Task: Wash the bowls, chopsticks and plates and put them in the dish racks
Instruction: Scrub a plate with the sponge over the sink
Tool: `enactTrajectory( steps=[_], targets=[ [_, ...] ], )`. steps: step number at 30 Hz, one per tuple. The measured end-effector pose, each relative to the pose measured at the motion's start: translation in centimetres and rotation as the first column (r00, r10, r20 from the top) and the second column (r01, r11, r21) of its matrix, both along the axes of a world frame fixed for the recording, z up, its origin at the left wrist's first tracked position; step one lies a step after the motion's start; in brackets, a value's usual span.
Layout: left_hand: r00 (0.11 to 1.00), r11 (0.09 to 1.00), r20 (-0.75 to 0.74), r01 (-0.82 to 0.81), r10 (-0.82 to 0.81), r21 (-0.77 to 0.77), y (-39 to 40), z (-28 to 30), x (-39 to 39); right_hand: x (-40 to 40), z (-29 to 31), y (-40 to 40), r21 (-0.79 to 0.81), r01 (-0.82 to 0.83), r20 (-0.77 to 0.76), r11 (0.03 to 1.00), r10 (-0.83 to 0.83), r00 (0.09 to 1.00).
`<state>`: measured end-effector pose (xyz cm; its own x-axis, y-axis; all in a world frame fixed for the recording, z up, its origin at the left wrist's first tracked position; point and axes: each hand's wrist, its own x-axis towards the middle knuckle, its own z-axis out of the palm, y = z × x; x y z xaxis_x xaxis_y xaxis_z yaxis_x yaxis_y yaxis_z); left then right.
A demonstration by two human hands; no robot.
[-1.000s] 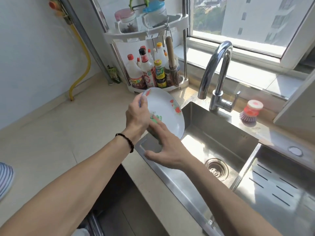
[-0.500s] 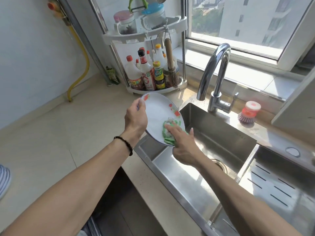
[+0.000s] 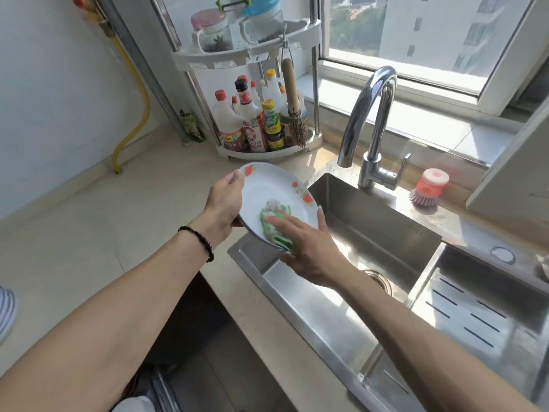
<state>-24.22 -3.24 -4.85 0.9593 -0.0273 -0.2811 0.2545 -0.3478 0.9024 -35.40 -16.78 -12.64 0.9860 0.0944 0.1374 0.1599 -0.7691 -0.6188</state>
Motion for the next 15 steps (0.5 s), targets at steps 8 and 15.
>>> enactTrajectory(
  steps=[8, 15],
  targets=[
    [0.996, 0.962, -0.085, -0.004, -0.02, -0.272, 0.4, 0.4, -1.7, 1.0, 0.4, 0.3, -0.195, 0.334, 0.391, 0.922, -0.239, 0.889],
    [0.967, 0.97, 0.23, -0.057, 0.113, -0.235, -1.5, -0.9, -2.8, 0.5, 1.9, 2.1, -0.021, 0.054, 0.062, 0.998, -0.052, 0.997]
  ],
)
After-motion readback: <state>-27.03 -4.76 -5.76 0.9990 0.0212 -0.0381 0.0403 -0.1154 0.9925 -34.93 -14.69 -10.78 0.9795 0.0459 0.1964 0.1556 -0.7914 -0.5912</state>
